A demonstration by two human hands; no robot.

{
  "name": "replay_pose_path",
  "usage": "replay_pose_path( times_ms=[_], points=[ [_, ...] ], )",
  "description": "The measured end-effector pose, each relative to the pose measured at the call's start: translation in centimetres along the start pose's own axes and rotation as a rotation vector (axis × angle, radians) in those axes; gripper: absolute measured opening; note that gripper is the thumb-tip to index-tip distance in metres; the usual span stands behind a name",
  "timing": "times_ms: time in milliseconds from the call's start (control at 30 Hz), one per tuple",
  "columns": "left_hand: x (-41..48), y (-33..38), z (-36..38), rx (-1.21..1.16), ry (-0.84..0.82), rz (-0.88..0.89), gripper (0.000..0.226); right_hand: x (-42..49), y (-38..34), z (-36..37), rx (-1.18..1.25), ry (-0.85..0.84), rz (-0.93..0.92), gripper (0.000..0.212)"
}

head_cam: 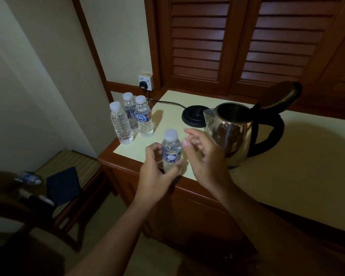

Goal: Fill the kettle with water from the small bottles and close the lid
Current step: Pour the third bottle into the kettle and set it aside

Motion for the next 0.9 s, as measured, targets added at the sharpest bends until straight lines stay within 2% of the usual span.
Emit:
replay_pose_path(
  times_ms=[100, 167, 300, 400, 600, 700, 800, 900],
  points=[
    [0.1, 0.3, 2.0, -0.048, -0.119, 0.014, 0.056, 2.0, -1.3, -1.7, -0.289, 0.024, -0.187, 0.039],
    [0.1, 0.5, 2.8, -0.090, -0.156, 0.007, 0.053, 2.8, -1.4, -3.1, -0.431, 0.005, -0.235, 0.034],
    [0.4, 0.2, 3.0, -0.166, -0.183, -0.022, 0.051, 3.8, -1.9, -5.0, -0.512, -0.249, -0.015, 0.045],
    [0.6, -0.3, 2.7, -0.169, -0.224, -0.037, 0.052, 4.2, -2.9, -4.8, -0.599, -0.364, -0.023, 0.046],
    [0.4, -0.1, 2.3, -0.157, -0.272, -0.016, 0.052, 4.3, -3.4, -6.0, -0.574, -0.618, -0.201, 0.027],
    [0.4, 0.2, 2.4, -0.143, -0.312, -0.012, 0.050, 4.3, -3.6, -6.9, -0.588, -0.739, -0.276, 0.030],
    [0.3, 0.4, 2.8, -0.133, -0.352, -0.007, 0.053, 4.0, -3.9, -8.1, -0.501, -0.815, -0.141, 0.041],
    [0.2, 0.9, 3.2, -0.118, -0.387, 0.015, 0.053, 3.0, -4.3, -9.2, -0.376, -0.792, 0.006, 0.042]
  ],
)
Point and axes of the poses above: each hand's wrist, its own x-axis towards the middle knuckle, its own z-axis out of the palm, y = z × x, the point moved 2 cm from there along x, towards the middle knuckle, and after that the axes turned 15 degrees about -y, right-handed, at the moved point
